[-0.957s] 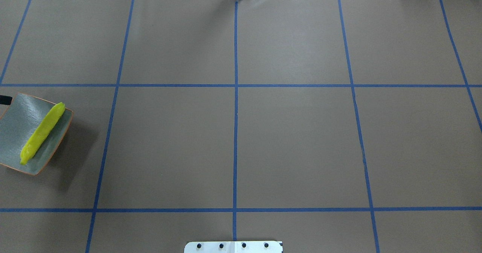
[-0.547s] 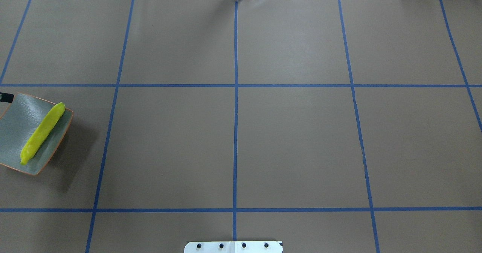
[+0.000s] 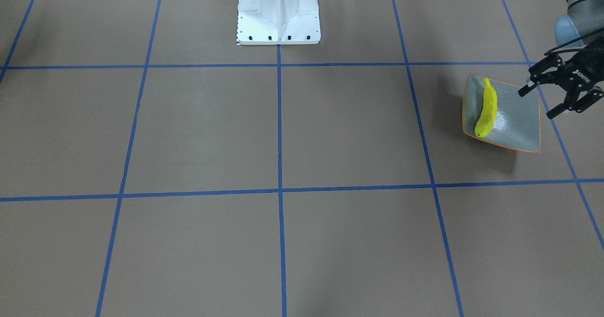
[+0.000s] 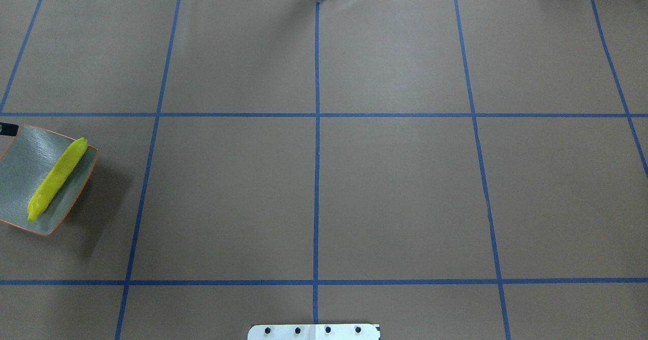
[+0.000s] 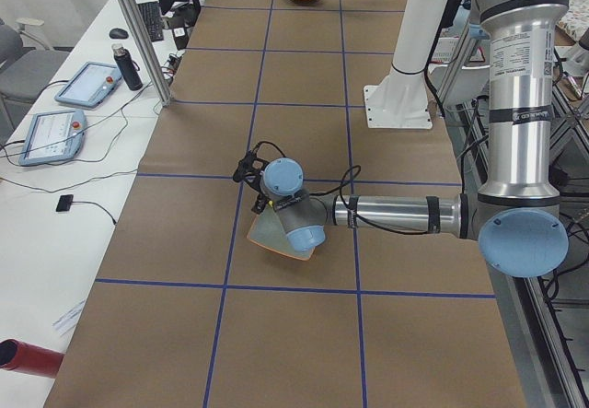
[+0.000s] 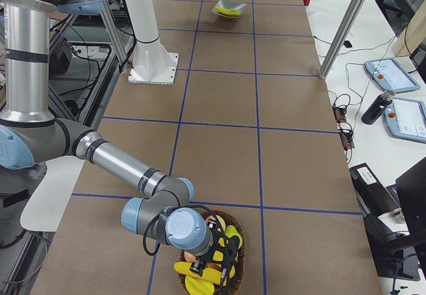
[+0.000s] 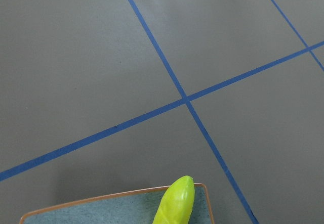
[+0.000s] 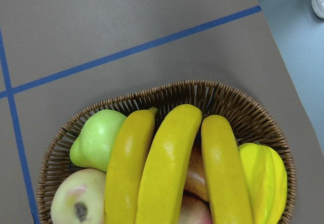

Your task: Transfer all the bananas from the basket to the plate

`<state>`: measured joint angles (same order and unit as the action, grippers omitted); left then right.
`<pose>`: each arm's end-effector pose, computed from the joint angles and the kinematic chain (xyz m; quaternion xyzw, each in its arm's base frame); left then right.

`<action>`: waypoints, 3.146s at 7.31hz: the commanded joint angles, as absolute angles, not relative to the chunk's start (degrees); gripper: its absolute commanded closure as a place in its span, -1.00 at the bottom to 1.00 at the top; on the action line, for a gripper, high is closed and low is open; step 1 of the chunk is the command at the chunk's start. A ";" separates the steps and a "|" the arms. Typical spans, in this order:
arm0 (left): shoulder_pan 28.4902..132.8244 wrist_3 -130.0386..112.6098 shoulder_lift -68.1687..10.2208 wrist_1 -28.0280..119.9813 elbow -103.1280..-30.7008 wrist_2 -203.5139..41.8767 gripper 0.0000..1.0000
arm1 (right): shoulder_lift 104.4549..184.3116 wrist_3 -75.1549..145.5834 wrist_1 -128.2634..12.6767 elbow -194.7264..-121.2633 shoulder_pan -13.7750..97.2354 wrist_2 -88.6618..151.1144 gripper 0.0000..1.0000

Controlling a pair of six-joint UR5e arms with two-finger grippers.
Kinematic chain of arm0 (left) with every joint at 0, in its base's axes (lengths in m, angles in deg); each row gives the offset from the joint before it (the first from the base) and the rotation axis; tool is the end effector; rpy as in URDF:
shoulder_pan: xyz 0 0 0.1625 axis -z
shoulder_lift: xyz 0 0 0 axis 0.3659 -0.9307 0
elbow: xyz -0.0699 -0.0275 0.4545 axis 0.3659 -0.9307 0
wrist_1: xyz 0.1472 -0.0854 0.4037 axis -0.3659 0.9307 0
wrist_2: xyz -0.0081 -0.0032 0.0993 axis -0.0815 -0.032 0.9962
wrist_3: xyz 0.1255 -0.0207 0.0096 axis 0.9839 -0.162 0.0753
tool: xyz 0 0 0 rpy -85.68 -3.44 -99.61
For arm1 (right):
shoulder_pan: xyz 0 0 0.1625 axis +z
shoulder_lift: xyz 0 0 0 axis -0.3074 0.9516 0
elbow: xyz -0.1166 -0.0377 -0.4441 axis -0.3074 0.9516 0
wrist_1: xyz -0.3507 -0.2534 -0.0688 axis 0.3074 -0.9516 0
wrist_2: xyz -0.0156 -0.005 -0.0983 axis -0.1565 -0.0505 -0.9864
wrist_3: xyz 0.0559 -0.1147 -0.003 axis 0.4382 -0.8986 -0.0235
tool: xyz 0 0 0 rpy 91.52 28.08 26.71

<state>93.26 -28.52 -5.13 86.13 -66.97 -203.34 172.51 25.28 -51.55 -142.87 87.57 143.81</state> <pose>0.1258 -0.4789 0.5901 0.2463 0.5541 0.1280 0.7848 0.1544 -0.4001 0.8529 0.0248 -0.3868 0.1783 0.9044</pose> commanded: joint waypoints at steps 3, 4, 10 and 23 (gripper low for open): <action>93.18 -28.52 -5.34 86.14 -67.00 -202.99 -0.99 | 177.75 35.66 -38.18 -143.48 82.47 141.53 -0.85; 93.27 -28.52 -5.42 86.14 -67.00 -202.99 -0.99 | 179.15 36.46 -36.52 -143.57 82.38 141.53 -0.85; 93.27 -28.52 -5.25 86.23 -67.00 -202.99 -0.99 | 183.38 45.79 -27.19 -142.52 78.96 140.66 -0.78; 93.36 -28.52 -4.99 86.50 -67.44 -203.51 -0.99 | 181.72 46.05 -25.36 -142.43 75.61 138.46 1.00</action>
<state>93.36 -28.53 -4.98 86.56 -67.51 -203.51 181.81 46.30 -26.54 -142.30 75.61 138.56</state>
